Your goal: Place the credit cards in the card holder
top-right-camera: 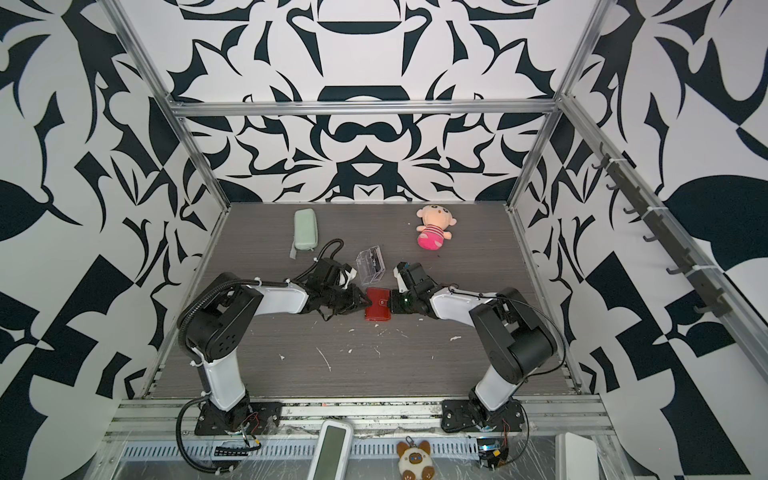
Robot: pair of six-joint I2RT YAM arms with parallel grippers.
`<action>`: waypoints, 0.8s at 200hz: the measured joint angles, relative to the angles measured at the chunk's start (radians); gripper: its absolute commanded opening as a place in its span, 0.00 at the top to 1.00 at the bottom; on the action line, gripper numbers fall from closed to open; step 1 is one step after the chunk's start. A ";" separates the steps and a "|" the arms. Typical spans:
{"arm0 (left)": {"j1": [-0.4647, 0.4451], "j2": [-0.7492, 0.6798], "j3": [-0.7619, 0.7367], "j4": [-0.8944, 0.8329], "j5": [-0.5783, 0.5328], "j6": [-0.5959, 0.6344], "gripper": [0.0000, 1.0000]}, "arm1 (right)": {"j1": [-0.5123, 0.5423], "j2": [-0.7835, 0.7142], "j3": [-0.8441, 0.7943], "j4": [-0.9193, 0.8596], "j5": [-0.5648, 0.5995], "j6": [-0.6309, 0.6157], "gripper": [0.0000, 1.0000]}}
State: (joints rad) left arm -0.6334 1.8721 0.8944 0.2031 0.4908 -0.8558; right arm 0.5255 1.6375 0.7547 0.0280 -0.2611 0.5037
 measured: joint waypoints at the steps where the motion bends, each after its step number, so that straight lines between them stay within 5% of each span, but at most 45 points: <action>1: 0.000 0.000 0.000 0.000 0.001 0.002 0.86 | 0.000 0.000 0.000 0.000 0.001 0.000 0.80; 30: -0.001 0.000 0.001 0.005 0.005 -0.003 0.97 | 0.014 -0.013 0.000 -0.012 0.030 -0.002 0.77; 87: -0.027 -0.026 0.009 -0.051 -0.028 -0.001 0.97 | 0.110 -0.099 0.077 -0.130 0.140 -0.048 0.69; 160: -0.050 -0.063 0.013 -0.083 -0.065 -0.012 0.97 | 0.190 -0.002 0.175 -0.226 0.254 -0.074 0.68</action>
State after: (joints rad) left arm -0.6834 1.8088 0.9070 0.1200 0.4259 -0.8677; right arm 0.7158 1.6352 0.9298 -0.1982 -0.0074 0.4297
